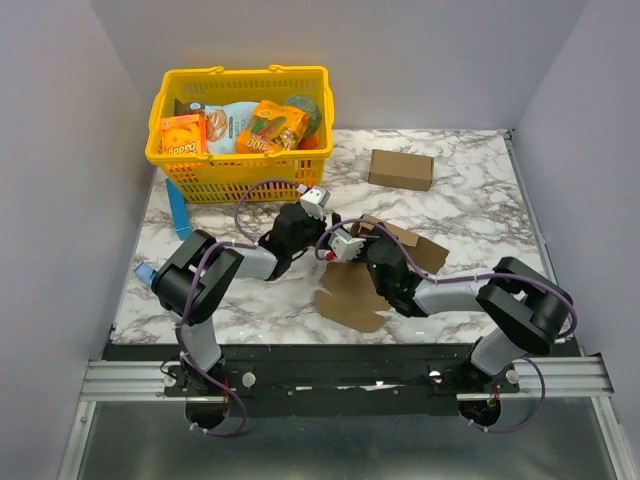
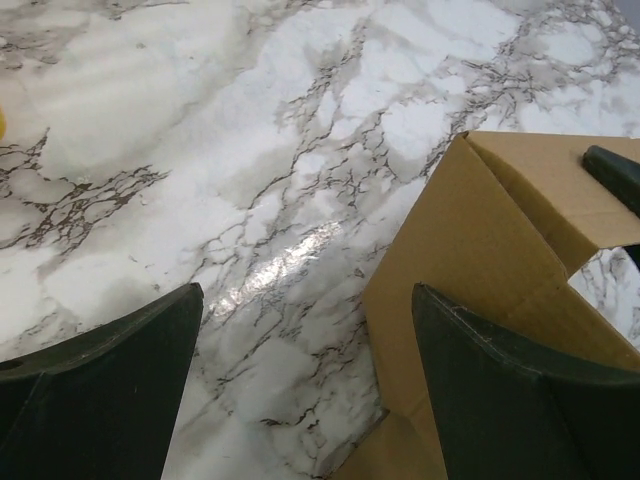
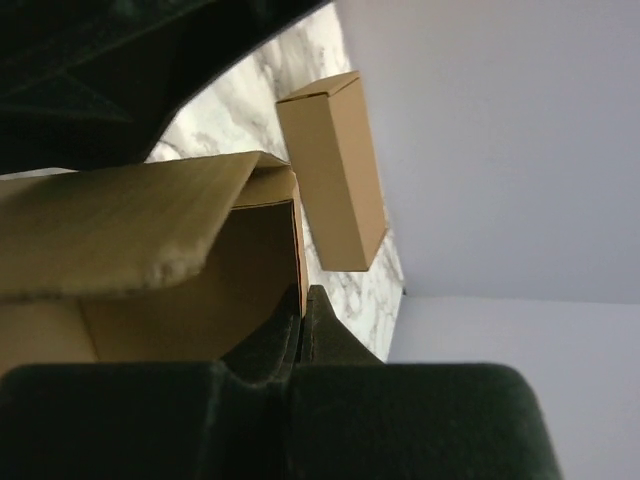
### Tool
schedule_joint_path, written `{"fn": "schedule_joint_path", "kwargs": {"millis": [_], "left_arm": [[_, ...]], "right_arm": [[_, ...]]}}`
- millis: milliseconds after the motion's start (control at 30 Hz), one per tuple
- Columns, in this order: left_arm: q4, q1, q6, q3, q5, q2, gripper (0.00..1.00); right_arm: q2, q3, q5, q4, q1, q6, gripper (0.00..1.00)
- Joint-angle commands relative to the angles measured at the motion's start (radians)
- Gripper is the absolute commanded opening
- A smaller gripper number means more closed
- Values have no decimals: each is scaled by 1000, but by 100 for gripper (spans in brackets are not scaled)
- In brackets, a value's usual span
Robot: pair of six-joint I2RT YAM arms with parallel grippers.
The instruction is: Fold the paper box
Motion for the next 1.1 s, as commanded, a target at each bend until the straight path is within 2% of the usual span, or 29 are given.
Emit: {"fn": "schedule_joint_path", "kwargs": {"millis": [0, 200, 433, 867, 1067], "left_arm": [[-10, 24, 50, 8, 32, 34, 95], [30, 38, 48, -37, 35, 34, 95], [122, 38, 28, -78, 78, 42, 95], [217, 38, -53, -182, 1, 31, 95], [185, 40, -32, -175, 36, 5, 95]], "right_arm": [[36, -42, 65, 277, 9, -92, 1], [35, -95, 56, 328, 37, -120, 1], [42, -118, 65, 289, 75, -89, 1], [123, -146, 188, 397, 167, -118, 1], [101, -106, 146, 360, 163, -94, 1]]}}
